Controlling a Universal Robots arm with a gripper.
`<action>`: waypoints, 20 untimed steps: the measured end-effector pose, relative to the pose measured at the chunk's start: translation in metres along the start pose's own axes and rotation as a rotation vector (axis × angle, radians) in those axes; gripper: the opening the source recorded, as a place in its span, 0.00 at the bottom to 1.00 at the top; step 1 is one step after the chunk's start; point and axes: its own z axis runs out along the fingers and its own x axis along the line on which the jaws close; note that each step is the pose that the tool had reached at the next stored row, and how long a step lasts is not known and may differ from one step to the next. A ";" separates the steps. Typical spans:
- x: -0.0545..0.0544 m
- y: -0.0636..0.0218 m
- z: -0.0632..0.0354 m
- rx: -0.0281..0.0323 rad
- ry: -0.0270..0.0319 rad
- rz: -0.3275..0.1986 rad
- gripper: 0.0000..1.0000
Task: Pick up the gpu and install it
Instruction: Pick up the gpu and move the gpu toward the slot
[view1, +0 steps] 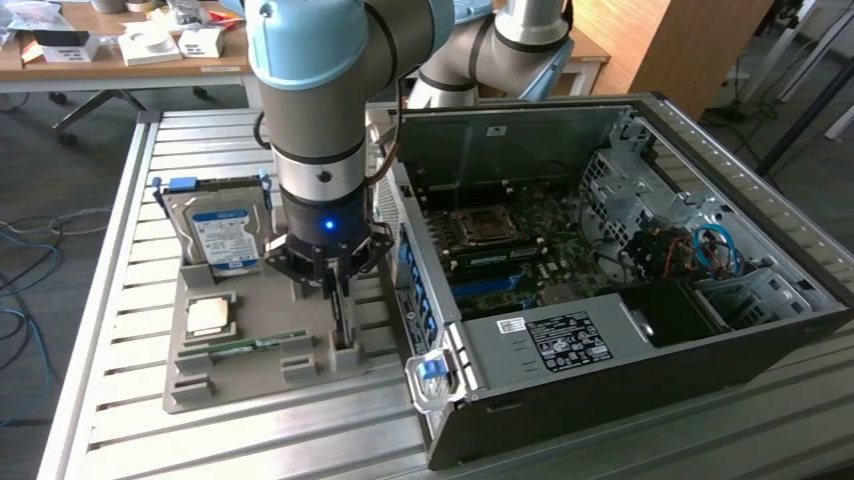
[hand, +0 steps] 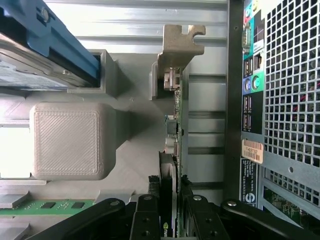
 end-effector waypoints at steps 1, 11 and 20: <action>0.000 0.0000 0.0000 0.0000 0.0000 -0.001 0.26; 0.000 0.0003 -0.0066 -0.0001 0.0000 -0.001 0.26; -0.001 0.0018 -0.0432 -0.0001 -0.0001 -0.001 0.26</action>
